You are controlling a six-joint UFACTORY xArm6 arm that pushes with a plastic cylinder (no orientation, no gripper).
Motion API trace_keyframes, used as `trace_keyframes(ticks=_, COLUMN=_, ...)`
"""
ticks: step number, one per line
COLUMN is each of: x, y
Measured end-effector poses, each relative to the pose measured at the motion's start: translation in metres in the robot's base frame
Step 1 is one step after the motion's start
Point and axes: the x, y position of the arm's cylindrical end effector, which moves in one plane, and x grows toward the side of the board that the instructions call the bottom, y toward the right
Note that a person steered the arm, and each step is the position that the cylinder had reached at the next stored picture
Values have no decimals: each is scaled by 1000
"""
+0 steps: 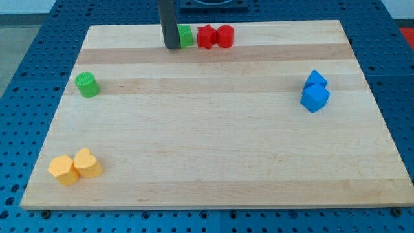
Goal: Place the green circle to the left side of green star
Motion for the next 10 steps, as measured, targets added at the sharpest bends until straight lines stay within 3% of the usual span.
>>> trace_keyframes(ticks=1, x=10, y=-13)
trace_keyframes(ticks=2, x=49, y=-13)
trace_keyframes(ticks=4, x=158, y=-11)
trace_keyframes(ticks=5, x=198, y=-65)
trace_keyframes(ticks=7, x=192, y=-174)
trace_keyframes(ticks=10, x=115, y=-154)
